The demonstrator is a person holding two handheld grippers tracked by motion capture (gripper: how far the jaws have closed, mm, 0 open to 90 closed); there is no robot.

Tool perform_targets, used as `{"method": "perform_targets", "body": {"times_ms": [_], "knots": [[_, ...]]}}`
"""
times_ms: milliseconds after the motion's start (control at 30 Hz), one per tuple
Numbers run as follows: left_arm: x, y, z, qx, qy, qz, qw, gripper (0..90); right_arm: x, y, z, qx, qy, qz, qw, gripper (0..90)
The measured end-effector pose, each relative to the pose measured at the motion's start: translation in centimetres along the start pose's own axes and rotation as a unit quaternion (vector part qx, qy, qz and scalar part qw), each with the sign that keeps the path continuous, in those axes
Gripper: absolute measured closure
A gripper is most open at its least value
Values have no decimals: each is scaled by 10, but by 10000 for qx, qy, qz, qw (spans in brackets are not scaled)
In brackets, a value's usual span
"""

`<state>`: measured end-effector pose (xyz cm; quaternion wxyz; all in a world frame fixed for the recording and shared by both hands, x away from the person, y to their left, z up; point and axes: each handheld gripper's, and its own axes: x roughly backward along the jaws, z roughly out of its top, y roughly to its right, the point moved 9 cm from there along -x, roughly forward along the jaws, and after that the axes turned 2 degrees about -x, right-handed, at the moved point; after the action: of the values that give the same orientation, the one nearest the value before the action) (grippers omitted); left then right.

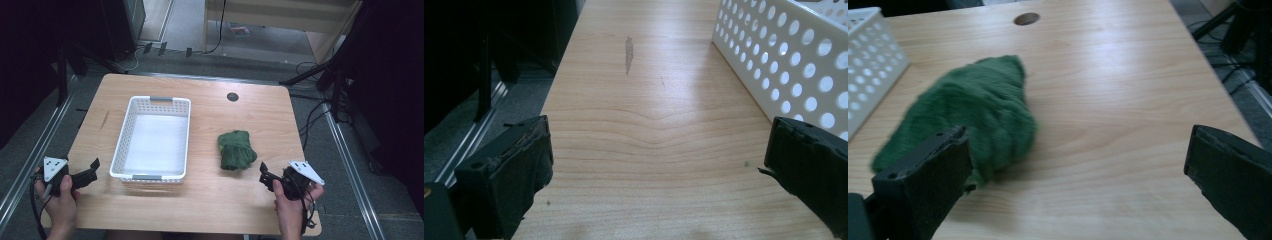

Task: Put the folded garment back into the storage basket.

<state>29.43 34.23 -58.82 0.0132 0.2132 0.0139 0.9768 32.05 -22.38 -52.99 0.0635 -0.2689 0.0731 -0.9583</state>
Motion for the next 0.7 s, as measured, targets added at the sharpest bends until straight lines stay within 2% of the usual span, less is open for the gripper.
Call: {"method": "perform_targets", "body": {"times_ms": [67,100,133,300,467,533,567,633,700], "knots": [[0,0,0,-8,-2,-5,10000,3,-4,-13,3,46,-33,108,9999,0],[0,0,0,-8,-2,-5,10000,3,-4,-13,3,46,-33,108,9999,0],[0,0,0,1,-1,-9,10000,3,-8,-25,6,87,-48,212,9997,0],[0,0,0,45,1,-25,10000,3,-20,-50,10,212,-119,374,9990,0],[-1,0,0,49,-33,-37,10000,3,-31,-69,8,408,-299,278,9983,0],[-1,-1,0,46,-30,-37,10000,3,-36,-76,6,483,-388,324,9976,0],[-1,-1,0,47,-33,-40,10000,3,-39,-78,5,492,-426,242,9976,0],[-1,-1,0,49,-34,-45,10000,3,-44,-81,3,520,-467,233,9973,0],[-1,-1,0,50,-39,-49,10000,3,-48,-82,2,462,-486,110,9977,0]]}}
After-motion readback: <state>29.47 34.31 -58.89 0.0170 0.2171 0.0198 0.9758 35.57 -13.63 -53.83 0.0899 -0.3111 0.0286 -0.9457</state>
